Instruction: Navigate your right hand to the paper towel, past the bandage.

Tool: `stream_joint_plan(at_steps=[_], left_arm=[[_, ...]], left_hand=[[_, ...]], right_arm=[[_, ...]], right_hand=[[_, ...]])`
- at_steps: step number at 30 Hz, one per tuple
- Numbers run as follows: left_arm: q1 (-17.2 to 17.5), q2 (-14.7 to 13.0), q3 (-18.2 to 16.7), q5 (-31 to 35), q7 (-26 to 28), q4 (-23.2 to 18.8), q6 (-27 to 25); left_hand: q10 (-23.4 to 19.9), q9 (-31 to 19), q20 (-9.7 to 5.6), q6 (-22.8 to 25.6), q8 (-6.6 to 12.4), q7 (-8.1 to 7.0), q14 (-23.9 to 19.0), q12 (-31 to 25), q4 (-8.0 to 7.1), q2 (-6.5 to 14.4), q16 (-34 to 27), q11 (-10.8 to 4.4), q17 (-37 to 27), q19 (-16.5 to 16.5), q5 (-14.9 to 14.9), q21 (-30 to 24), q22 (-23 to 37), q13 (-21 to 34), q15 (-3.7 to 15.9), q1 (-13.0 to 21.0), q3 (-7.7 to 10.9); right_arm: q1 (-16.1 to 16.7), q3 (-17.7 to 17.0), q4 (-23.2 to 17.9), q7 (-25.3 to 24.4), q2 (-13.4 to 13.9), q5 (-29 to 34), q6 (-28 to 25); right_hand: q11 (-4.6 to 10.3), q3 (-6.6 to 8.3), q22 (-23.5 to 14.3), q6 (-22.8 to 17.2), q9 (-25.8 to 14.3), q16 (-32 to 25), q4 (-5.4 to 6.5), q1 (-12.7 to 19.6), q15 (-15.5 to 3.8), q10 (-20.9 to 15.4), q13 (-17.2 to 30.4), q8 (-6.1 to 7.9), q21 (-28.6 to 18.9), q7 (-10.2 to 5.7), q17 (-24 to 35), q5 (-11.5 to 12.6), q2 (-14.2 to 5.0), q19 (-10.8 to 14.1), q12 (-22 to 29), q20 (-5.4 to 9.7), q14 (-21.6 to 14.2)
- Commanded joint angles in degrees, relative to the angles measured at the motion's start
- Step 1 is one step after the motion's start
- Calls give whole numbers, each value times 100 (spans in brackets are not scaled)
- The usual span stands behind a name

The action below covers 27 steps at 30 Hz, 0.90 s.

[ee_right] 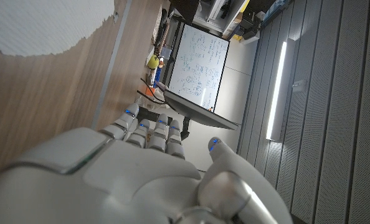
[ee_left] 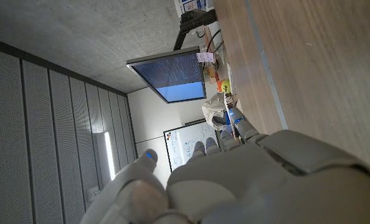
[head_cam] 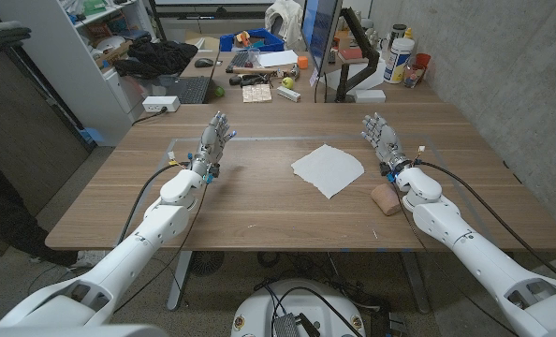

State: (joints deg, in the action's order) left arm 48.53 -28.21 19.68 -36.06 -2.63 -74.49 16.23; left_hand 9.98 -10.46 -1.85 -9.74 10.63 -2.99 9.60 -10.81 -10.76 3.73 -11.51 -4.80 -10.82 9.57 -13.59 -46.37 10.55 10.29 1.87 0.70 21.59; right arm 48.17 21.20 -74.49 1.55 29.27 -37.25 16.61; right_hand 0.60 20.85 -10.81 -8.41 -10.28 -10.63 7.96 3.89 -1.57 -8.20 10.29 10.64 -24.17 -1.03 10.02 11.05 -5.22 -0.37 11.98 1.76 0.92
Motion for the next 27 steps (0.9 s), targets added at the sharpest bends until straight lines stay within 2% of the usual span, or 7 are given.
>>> stream_joint_plan(at_steps=[1, 11, 27], left_arm=[[108, 297, -418, 355, -230, -10, -212], [146, 548, -719, 618, -430, 14, -342], [113, 814, -1036, 876, -698, 170, -420]], left_hand=[[702, -15, -341, -766, 30, -16, 1372, -40, 7, 567, -25, -18, -13, 1472, -31, -32, 13, 9, 204, 3, 44], [683, -16, -317, -719, 45, -58, 1350, -46, 8, 565, -31, -10, -13, 1452, -36, -32, 14, 9, 188, 4, 33], [658, -19, -286, -625, 71, -70, 1326, -52, 17, 545, -35, 8, -11, 1427, -43, -26, 11, 10, 160, 11, 13]], right_arm=[[-21, 60, -58, -83, 63, 141, 25], [-66, 159, -214, -450, 201, 719, 170], [-133, 261, -345, -816, 301, 1377, 246]], right_hand=[[-105, 35, -8, -39, -20, -25, -11, 23, -57, -26, 11, 40, -12, -53, 13, 25, -421, -7, 13, 331, -1], [-139, 52, -9, -122, -22, -26, -35, 62, 46, -53, 12, 63, 0, -118, 3, 27, -427, 0, 20, 255, -36], [-200, 139, -7, -320, -23, -26, -143, 221, 72, -225, 11, 104, -6, -131, -25, 33, -431, 95, 72, 207, -165]])
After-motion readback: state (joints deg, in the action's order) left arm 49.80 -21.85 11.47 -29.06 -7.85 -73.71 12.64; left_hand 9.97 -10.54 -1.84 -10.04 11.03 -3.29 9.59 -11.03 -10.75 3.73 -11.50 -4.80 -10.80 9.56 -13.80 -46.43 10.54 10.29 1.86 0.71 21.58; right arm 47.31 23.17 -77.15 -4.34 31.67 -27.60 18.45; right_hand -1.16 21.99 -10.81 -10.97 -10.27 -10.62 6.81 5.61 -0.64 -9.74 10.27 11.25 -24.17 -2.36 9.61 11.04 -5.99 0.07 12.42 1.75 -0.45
